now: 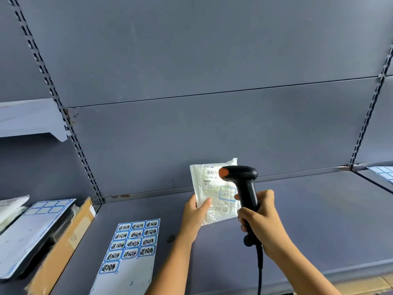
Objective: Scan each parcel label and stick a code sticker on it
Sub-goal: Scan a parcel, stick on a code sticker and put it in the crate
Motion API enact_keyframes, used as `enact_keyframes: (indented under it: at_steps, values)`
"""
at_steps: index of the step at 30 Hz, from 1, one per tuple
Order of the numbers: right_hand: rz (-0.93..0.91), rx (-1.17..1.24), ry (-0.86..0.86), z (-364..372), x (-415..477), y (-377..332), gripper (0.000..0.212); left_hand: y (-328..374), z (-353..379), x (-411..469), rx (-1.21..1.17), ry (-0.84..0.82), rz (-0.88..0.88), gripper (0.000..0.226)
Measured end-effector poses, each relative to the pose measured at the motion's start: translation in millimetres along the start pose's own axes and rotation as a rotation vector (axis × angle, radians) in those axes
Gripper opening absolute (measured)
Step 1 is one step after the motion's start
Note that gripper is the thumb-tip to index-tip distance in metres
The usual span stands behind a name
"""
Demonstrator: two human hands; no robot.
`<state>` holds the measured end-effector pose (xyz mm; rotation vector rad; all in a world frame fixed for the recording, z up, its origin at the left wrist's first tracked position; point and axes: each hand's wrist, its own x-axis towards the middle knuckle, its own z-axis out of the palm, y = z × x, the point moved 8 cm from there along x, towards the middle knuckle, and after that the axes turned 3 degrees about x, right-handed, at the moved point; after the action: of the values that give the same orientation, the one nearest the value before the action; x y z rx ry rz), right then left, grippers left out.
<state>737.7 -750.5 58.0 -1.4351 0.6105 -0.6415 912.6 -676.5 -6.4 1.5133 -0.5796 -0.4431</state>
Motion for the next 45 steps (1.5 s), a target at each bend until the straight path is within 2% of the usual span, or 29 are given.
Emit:
enact_keyframes:
  at_steps: [6,9,11,13,17,20,22,26,28,29,31,33,34,36,38,40,42,45]
  values:
    - [0.000,0.020,0.035,-10.6,4.9,3.8,0.032,-1.8,0.8,0.7,-0.018,-0.012,-0.007,0.019]
    - [0.005,0.110,0.160,-34.8,17.3,11.9,0.030,-1.4,1.0,0.2,-0.042,-0.007,-0.022,0.017]
    - [0.031,0.151,0.240,-58.3,29.1,24.5,0.019,-2.0,1.8,-0.1,-0.028,-0.006,-0.048,0.017]
    - [0.111,0.183,0.252,-76.6,41.0,42.1,0.007,-3.3,1.6,-1.3,0.010,-0.007,-0.080,0.017]
    - [0.356,0.302,0.204,-93.0,54.8,78.3,0.017,-3.2,-0.4,-9.3,0.048,-0.044,-0.141,0.012]
    - [0.399,0.201,0.152,-94.4,63.5,82.0,0.018,-1.5,-3.7,-17.7,0.093,-0.122,-0.183,0.012]
    - [0.355,-0.035,0.165,-96.8,69.9,76.7,0.025,-1.1,-8.7,-20.9,0.111,-0.135,-0.189,0.013]
    - [0.198,-0.730,0.301,-95.7,73.1,48.9,0.039,-1.6,-17.6,-25.4,0.113,-0.115,-0.197,0.015]
    - [0.128,-0.888,0.371,-86.9,66.0,40.0,0.051,-1.7,-19.8,-27.7,0.119,-0.113,-0.205,0.014]
    - [0.031,-0.938,0.384,-78.6,63.5,34.3,0.054,-1.0,-19.8,-28.9,0.128,-0.119,-0.206,0.013]
    - [-0.303,-1.034,0.318,-44.0,55.4,17.4,0.046,1.6,-18.7,-31.0,0.169,-0.135,-0.203,0.011]
    - [-0.610,-1.058,0.150,4.1,41.2,7.4,0.037,5.0,-18.7,-32.3,0.226,-0.137,-0.203,0.013]
    - [-0.668,-1.049,0.040,26.7,35.4,5.8,0.033,7.2,-18.5,-33.1,0.268,-0.131,-0.206,0.015]
    - [-0.680,-1.057,-0.112,63.6,27.5,9.1,0.026,10.0,-21.9,-35.5,0.448,-0.111,-0.204,0.021]
    - [-0.637,-1.168,-0.234,89.1,27.9,25.3,0.028,13.3,-31.2,-38.8,0.786,-0.066,-0.197,0.028]
    - [-0.614,-1.231,-0.274,98.6,28.1,36.5,0.030,18.6,-38.9,-43.9,1.021,-0.032,-0.204,0.036]
    - [-0.624,-1.194,-0.262,99.0,27.8,40.6,0.031,22.5,-43.1,-45.8,1.095,-0.036,-0.194,0.035]
    - [-0.615,-1.209,-0.275,97.6,28.8,43.0,0.033,33.4,-59.9,-47.9,1.119,-0.012,-0.130,0.022]
